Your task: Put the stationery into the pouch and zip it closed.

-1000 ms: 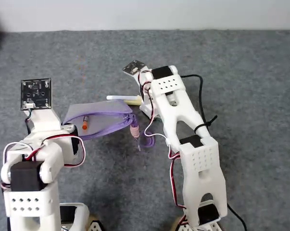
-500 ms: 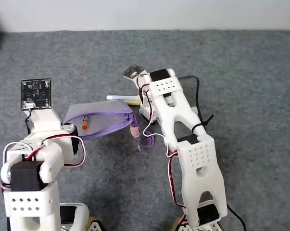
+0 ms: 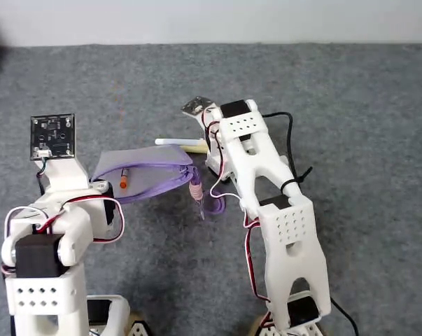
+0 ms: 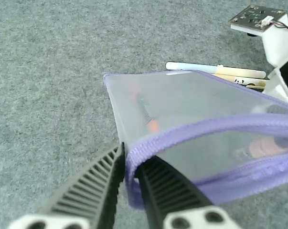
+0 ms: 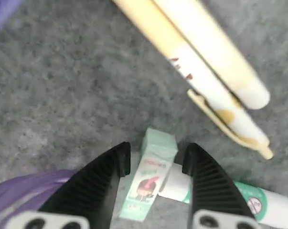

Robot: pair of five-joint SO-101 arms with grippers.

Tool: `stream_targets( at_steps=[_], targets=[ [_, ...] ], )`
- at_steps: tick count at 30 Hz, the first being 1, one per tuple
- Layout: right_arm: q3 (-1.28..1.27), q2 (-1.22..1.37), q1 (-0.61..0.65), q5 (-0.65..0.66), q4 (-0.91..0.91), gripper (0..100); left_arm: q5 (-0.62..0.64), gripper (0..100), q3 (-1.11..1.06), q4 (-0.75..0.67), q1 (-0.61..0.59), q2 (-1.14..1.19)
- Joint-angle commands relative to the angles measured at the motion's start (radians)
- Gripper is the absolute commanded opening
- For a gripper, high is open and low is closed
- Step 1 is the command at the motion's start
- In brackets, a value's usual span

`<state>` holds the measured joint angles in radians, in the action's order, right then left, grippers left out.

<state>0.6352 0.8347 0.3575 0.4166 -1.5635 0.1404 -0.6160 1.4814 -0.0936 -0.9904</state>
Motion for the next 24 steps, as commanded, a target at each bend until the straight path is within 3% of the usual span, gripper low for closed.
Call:
stream_targets(
  at_steps=[1, 6, 13, 24],
  targets=[
    [0.012, -0.054, 0.025, 0.002, -0.028, 16.9, 0.008, 1, 0.002, -0.021, 0.003, 0.011],
    [0.017, -0.051, 0.027, 0.002, -0.021, 0.2, 0.008, 1, 0.002, -0.021, 0.003, 0.009],
    [0.017, -0.154, 0.018, -0.006, -0.097, 0.9, 0.008, 1, 0.002, -0.021, 0.003, 0.006],
    [0.012, -0.503, 0.012, -0.196, -0.229, 0.8, 0.008, 1, 0.004, -0.02, 0.003, 0.011]
  ],
)
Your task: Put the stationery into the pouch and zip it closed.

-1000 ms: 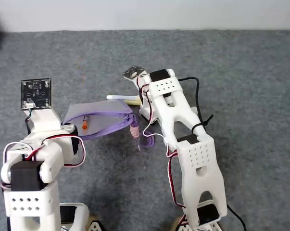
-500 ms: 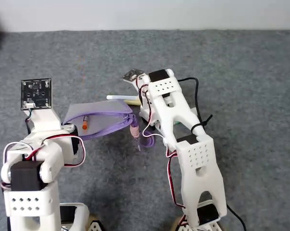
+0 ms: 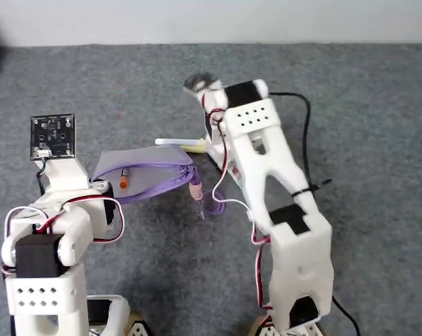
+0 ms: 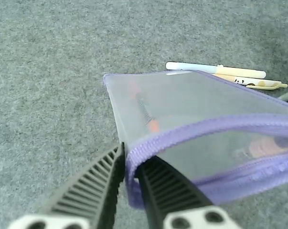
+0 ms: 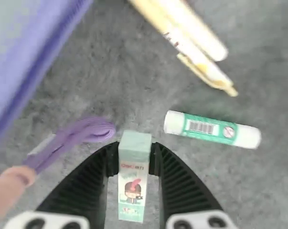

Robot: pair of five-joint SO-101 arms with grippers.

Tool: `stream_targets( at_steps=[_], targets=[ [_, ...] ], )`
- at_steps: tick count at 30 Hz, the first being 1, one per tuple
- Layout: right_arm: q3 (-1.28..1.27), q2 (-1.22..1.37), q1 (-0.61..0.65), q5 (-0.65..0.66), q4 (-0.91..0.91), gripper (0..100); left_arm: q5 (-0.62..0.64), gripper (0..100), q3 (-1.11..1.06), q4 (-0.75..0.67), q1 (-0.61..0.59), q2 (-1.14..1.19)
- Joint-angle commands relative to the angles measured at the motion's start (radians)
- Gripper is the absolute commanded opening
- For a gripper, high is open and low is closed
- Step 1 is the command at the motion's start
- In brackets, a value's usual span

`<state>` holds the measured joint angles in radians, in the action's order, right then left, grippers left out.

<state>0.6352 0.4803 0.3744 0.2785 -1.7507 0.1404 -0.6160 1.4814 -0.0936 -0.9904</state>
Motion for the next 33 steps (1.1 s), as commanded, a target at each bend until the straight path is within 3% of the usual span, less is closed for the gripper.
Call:
stream_targets(
  at_steps=[1, 9, 17, 26, 33],
  targets=[
    [0.011, -0.183, -0.005, -0.075, -0.042, 0.8, 0.008, 1, 0.004, -0.02, 0.003, 0.012],
    [-0.023, -0.456, 0.068, -0.201, -0.044, 0.8, 0.006, 1, 0.007, -0.058, 0.003, 0.015],
    [-0.143, -0.74, 0.275, -0.422, -0.024, 0.8, 0.011, 1, 0.008, -0.057, -0.003, 0.015],
    [-0.155, -0.783, 0.395, -0.517, 0.183, 0.8, 0.012, 1, 0.002, -0.058, -0.003, 0.015],
    [-0.157, -0.789, 0.46, -0.592, 0.183, 0.8, 0.012, 1, 0.002, -0.057, -0.005, 0.015]
  ],
)
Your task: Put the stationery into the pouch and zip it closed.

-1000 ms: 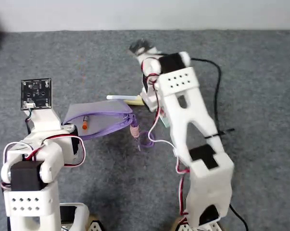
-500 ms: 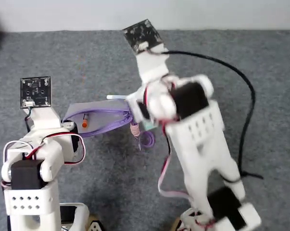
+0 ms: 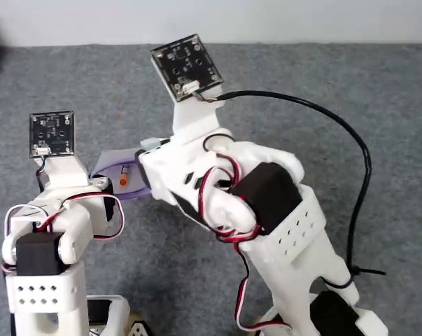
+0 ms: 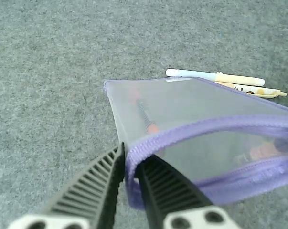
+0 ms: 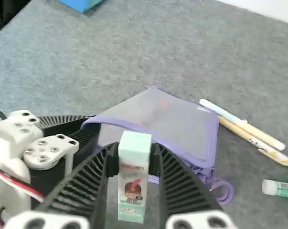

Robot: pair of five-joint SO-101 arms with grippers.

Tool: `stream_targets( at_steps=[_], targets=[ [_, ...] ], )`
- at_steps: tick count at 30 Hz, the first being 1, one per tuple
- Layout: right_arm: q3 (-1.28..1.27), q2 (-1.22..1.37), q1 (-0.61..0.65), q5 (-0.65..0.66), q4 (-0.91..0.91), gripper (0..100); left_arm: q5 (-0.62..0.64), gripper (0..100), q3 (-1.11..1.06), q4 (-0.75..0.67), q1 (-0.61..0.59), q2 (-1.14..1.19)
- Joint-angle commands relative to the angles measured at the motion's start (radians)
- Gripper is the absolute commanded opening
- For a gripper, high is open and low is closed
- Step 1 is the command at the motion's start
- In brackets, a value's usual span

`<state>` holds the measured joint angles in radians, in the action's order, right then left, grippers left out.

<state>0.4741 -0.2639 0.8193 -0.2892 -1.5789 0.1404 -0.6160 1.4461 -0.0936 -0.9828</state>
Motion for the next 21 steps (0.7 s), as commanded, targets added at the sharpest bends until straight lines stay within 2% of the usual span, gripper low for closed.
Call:
stream_targets(
  at_steps=[1, 6, 9, 12, 17, 21],
  targets=[
    [0.005, -0.047, 0.024, -0.025, -0.004, 0.8, 0.012, 1, 0.002, -0.021, -0.005, 0.008],
    [-0.077, -0.157, 0.068, -0.025, -0.058, 0.8, 0.012, 1, 0.002, -0.021, -0.005, 0.006],
    [-0.226, -0.26, 0.064, -0.023, 0.025, 0.8, 0.014, 1, 0.001, -0.021, -0.005, 0.006],
    [-0.417, -0.357, 0.058, -0.021, 0.193, 0.8, 0.014, 1, 0.001, -0.021, -0.005, 0.006],
    [-0.707, -0.475, 0.062, -0.011, 0.588, 0.8, 0.014, 1, 0.001, -0.021, -0.005, 0.006],
    [-0.891, -0.513, 0.064, 0.084, 0.862, 0.8, 0.014, 1, -0.019, -0.021, -0.005, 0.006]
  ],
)
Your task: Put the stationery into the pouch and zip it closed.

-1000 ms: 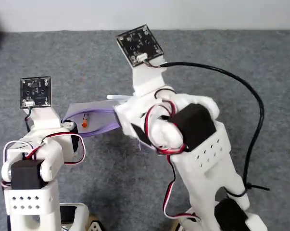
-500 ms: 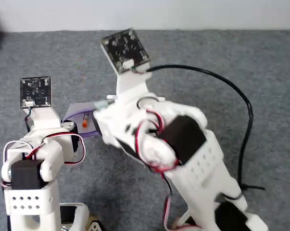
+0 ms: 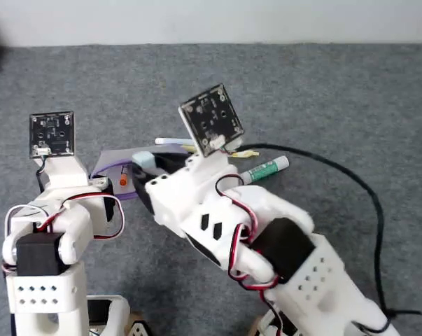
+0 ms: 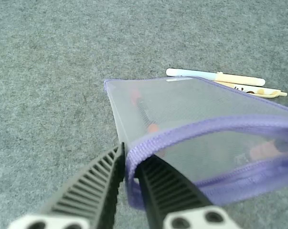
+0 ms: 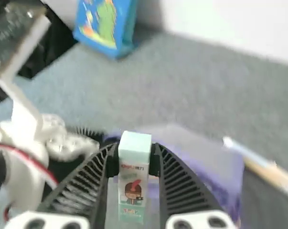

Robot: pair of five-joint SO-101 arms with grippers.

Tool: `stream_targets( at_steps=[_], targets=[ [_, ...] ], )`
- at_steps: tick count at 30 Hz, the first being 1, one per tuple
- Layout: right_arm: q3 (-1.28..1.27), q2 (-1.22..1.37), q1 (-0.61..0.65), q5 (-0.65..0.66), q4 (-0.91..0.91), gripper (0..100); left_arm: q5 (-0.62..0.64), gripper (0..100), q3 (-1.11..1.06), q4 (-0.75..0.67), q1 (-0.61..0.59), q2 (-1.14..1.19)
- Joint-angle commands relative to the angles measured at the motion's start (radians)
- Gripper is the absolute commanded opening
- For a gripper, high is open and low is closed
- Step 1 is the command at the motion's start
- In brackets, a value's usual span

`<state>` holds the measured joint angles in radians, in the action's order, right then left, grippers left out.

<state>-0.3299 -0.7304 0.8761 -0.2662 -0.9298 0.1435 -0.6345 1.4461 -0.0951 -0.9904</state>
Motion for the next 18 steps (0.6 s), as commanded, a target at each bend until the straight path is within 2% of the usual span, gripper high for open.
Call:
stream_targets(
  at_steps=[1, 6, 11, 15, 18],
  targets=[
    [-0.124, -0.051, 0.004, 0.081, 0.275, 0.8, 0.011, 1, -0.001, -0.021, -0.003, 0.014],
    [-0.315, -0.047, 0.002, 0.206, 0.526, 0.8, 0.011, 1, -0.001, -0.021, -0.003, 0.014],
    [-0.522, -0.058, -0.008, 0.299, 0.68, 0.8, 0.011, 1, -0.001, -0.021, -0.003, 0.014],
    [-0.568, -0.058, -0.036, 0.305, 0.713, 1.5, 0.011, 1, -0.001, -0.021, -0.003, 0.014],
    [-0.559, -0.062, -0.038, 0.31, 0.676, 9.5, 0.011, 1, -0.001, -0.021, -0.003, 0.014]
  ],
)
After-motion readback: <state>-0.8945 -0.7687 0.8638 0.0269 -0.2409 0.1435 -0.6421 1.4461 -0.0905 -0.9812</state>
